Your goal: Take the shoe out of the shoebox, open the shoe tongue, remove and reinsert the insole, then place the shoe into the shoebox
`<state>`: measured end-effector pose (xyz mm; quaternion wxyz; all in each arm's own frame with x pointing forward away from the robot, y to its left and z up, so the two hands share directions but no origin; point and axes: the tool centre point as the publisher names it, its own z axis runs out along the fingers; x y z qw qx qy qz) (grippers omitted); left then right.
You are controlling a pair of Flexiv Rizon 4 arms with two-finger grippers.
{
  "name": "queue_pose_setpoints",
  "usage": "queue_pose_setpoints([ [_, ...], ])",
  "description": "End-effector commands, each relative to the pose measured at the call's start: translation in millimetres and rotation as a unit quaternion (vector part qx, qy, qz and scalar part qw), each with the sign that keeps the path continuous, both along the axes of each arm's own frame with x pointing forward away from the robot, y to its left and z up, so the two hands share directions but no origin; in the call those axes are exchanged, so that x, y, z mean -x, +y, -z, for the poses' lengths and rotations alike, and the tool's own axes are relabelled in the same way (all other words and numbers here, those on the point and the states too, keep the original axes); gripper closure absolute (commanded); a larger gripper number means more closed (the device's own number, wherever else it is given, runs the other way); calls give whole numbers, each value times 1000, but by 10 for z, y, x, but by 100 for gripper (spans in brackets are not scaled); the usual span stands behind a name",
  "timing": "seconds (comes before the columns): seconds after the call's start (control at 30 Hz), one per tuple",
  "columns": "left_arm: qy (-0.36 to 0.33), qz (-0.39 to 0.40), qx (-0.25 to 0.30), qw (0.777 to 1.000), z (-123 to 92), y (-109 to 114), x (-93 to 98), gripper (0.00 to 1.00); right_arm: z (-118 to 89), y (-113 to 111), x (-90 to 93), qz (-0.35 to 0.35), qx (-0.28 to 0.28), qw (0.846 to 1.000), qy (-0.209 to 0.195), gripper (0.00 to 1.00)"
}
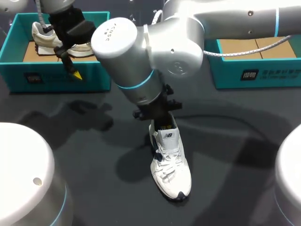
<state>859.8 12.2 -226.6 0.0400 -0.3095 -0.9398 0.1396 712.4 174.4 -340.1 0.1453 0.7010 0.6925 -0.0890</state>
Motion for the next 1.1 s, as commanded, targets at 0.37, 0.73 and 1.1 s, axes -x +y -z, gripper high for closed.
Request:
queue_pose_setpoints([
  [0.37, 0, 0, -1, 1000, -3, -3, -4, 0, 431, -37, 25, 103, -5, 994, -21, 100],
  [0.73, 0, 0, -1, 1000, -3, -3, -4, 0, 195, 16, -99, 76, 10, 996, -46, 100],
  [1.1, 0, 0, -1, 1000, -3, -3, -4, 0, 305, -13, -334, 49, -3, 998, -39, 100],
])
